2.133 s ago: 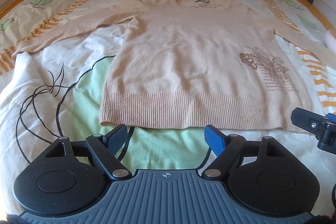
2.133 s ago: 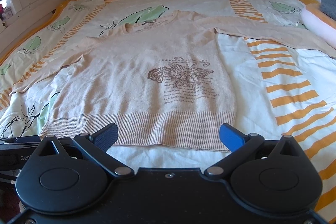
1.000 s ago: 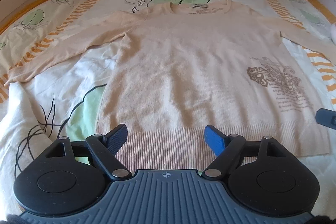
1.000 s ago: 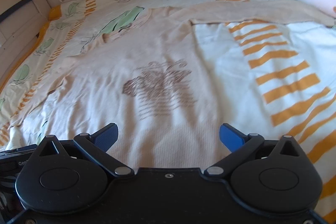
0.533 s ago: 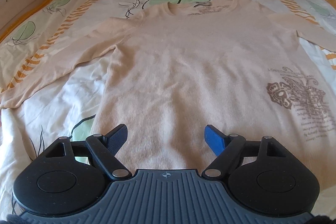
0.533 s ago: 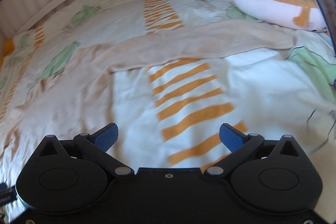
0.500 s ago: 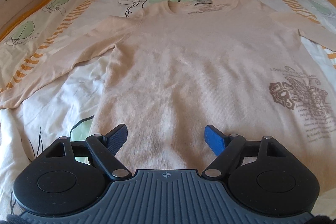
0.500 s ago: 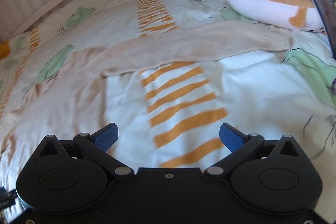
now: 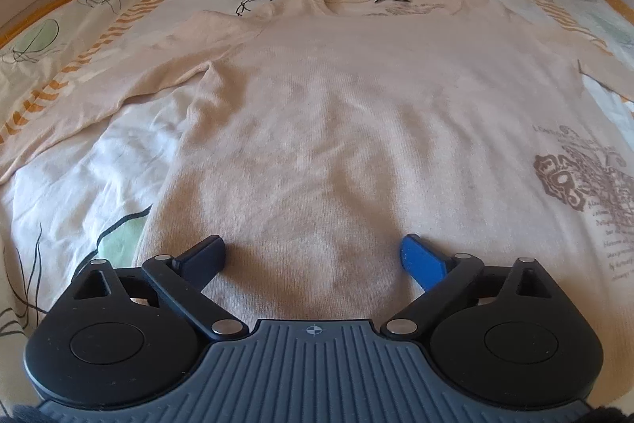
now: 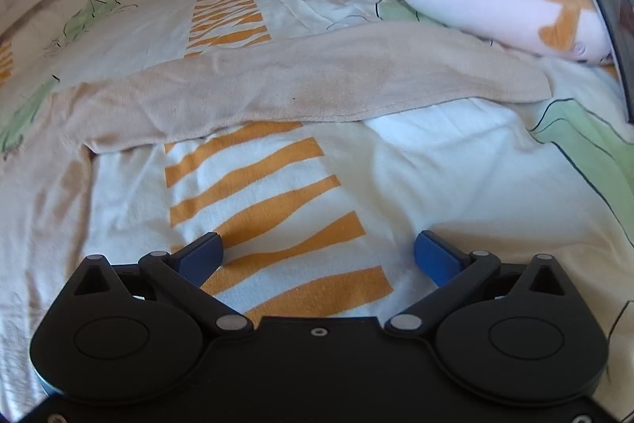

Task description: Fold small clothes

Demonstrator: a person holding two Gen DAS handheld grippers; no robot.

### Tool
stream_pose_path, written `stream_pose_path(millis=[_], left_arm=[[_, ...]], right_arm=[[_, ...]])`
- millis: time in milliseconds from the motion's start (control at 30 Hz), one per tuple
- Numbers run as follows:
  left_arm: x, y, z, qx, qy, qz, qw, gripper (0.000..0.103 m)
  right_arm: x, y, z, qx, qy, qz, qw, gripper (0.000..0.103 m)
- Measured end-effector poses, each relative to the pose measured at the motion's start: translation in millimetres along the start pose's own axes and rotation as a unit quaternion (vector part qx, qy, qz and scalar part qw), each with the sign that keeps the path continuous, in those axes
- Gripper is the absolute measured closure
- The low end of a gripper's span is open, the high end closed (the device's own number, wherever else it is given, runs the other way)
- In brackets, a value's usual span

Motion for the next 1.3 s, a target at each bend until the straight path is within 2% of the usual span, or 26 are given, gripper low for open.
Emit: stream_pose_path(millis=[200, 433, 767, 967, 1067, 1133, 1167, 1200, 1233, 1300], left_arm=[[4, -10, -4, 0.007, 0.015, 0.008, 0.9998, 0.002], [5, -31, -21, 0.008, 0.007, -0.001, 0.9999, 0.001], [6, -31, -29, 0.014, 0.019, -0.013, 0.9996, 0.000], [5, -31, -29, 0.016, 0.020, -0.019, 0.9995, 0.000], [6, -31, -30, 0.015, 0.024, -0.020, 0.9994, 0.000], [6, -31, -30, 0.014, 0.026, -0.021, 0.9993, 0.000], [6, -31, -30, 0.014, 0.028, -0.022, 0.9993, 0.000], [7, -31, -30, 0.014, 0.029, -0.023, 0.9992, 0.000], [7, -31, -30, 0.014, 0.031, -0.023, 0.9991, 0.000], [7, -32, -31, 0.012, 0.035, -0.025, 0.9990, 0.000]], right_arm=[[-11, -12, -4, -0.017, -0.033, -0.038, 0.999, 0.000], [-19, -28, -14, -0.032, -0.063, -0.088, 0.994, 0.000], [-40, -58, -27, -0.039, -0.114, -0.190, 0.974, 0.000], [-45, -71, -42, -0.051, -0.120, -0.238, 0.963, 0.004], [-39, -77, -52, -0.051, -0.111, -0.216, 0.969, 0.029], [-38, -80, -58, -0.038, -0.101, -0.205, 0.973, 0.055], [-37, -82, -59, -0.032, -0.092, -0.201, 0.975, 0.061], [-37, -85, -59, -0.031, -0.087, -0.196, 0.976, 0.073], [-34, -90, -55, -0.036, -0.081, -0.182, 0.979, 0.079], [-22, -102, -40, -0.055, -0.069, -0.139, 0.986, 0.082]])
Point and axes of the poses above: each gripper's, at about its wrist camera, not at the fingertips, and z roughly against the way its jaws point, x to its left, y to its underside, the point moved 7 cm from there along -z, roughly the way its jaws point, and after that the axes turned 12 degrees about y, right-handed, at the moved point
